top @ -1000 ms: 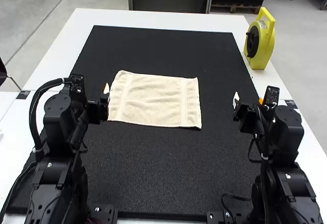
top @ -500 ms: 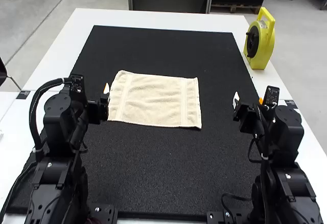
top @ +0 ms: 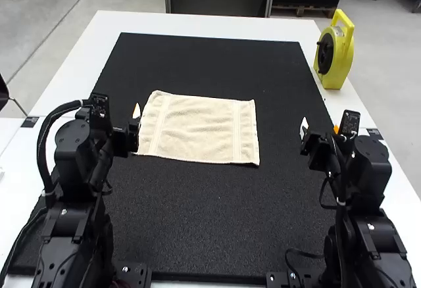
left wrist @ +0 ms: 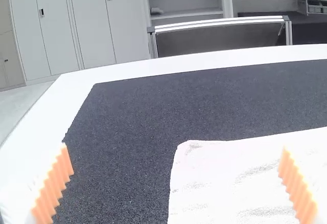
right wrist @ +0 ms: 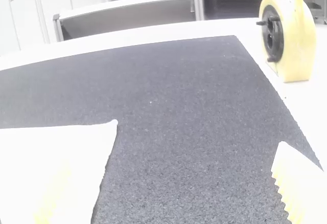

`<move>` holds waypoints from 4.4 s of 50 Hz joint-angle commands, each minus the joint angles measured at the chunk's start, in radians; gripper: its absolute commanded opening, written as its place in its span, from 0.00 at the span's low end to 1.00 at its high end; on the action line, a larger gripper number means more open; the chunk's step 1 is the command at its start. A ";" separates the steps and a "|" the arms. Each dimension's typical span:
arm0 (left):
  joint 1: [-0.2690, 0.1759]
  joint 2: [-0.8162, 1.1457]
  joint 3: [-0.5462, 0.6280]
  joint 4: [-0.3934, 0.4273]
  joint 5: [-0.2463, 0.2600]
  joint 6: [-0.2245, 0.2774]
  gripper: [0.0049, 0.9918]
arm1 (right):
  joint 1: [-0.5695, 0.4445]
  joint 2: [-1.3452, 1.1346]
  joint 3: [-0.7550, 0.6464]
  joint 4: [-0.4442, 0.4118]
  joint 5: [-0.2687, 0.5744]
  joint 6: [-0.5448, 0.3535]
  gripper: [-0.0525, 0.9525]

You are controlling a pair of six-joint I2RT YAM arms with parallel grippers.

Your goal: Fold the towel.

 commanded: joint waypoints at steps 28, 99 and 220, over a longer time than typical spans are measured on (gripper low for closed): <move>0.009 -0.011 -0.004 0.177 -0.025 -0.008 0.96 | -0.076 -0.008 -0.006 0.172 -0.030 -0.028 0.97; 0.032 0.938 0.479 0.163 -0.223 -0.153 0.97 | -0.111 1.029 0.591 0.243 0.036 0.303 0.95; 0.151 1.859 0.657 0.846 0.299 0.044 0.92 | 0.039 1.986 0.841 0.703 -0.422 0.071 0.95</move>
